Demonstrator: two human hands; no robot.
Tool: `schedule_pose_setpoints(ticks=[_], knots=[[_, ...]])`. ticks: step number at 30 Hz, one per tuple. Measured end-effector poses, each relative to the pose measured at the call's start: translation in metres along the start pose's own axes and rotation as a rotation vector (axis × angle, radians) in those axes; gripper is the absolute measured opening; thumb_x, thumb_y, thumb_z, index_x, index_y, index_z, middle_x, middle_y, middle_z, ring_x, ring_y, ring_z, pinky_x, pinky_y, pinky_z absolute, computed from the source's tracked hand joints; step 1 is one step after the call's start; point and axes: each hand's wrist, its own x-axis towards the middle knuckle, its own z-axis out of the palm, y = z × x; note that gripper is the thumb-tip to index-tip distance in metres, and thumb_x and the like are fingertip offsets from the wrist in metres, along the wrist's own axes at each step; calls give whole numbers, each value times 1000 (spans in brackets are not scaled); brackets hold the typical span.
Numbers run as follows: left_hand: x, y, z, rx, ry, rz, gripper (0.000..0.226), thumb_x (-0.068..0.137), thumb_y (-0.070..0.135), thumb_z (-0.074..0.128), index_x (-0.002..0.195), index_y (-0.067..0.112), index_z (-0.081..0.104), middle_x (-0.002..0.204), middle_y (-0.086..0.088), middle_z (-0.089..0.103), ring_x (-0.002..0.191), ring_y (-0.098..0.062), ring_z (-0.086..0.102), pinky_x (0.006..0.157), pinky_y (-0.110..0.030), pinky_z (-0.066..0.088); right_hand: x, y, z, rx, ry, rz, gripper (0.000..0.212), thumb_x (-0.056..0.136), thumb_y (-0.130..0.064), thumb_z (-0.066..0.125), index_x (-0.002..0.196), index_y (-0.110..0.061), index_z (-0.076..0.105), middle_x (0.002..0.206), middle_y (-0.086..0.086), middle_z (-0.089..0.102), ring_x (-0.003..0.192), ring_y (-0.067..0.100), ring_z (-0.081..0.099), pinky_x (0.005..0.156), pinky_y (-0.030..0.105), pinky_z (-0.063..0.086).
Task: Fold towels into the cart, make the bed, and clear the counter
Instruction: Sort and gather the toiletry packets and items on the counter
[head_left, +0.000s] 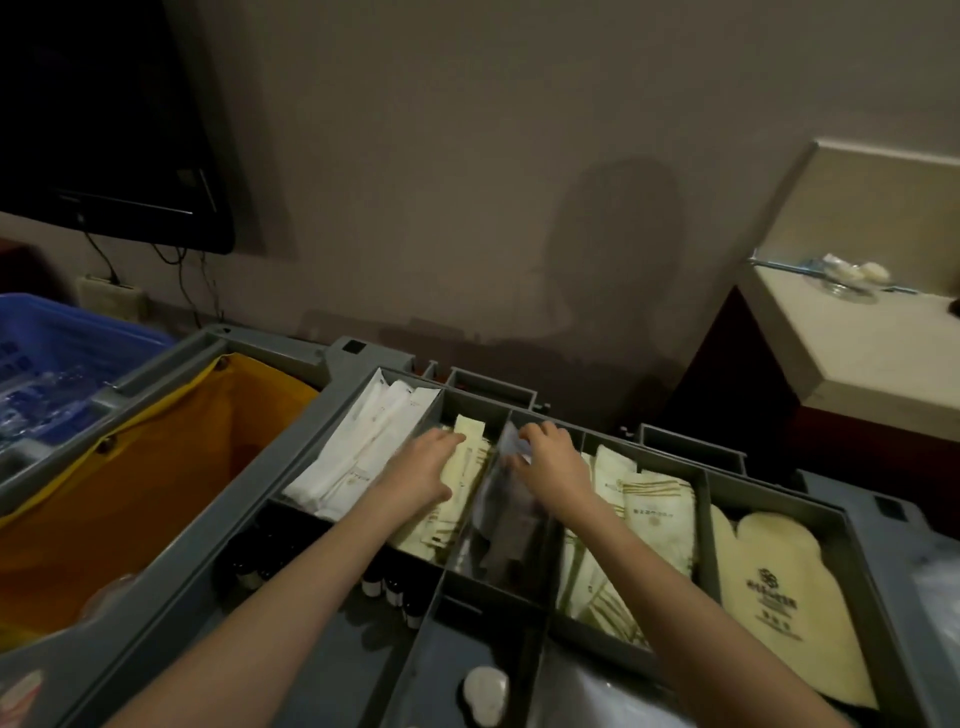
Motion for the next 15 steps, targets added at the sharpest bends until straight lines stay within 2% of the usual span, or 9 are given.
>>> schedule_pose_setpoints(ticks=[4, 10, 15], knots=[[29, 42, -4, -16, 40, 99, 54, 93, 6, 48, 144, 20, 37, 148, -1, 36, 135, -18, 36, 106, -32, 37, -4, 38, -29, -102, 101, 13, 46, 95, -38, 49, 134, -15, 46, 141, 3, 45, 135, 21, 31, 106, 37, 32], [85, 165, -3, 141, 128, 292, 51, 97, 20, 46, 146, 21, 31, 153, 0, 29, 144, -20, 16, 117, -38, 11, -11, 118, -102, -193, 212, 108, 52, 97, -40, 44, 144, -17, 36, 154, 1, 29, 145, 17, 14, 118, 42, 9], [126, 278, 0, 127, 127, 418, 51, 99, 25, 43, 148, 21, 28, 155, 1, 24, 146, -20, 9, 118, -41, 4, -16, 205, -180, -261, 250, 221, 55, 98, -40, 41, 146, -15, 31, 156, 2, 25, 146, 18, 11, 117, 47, 8]])
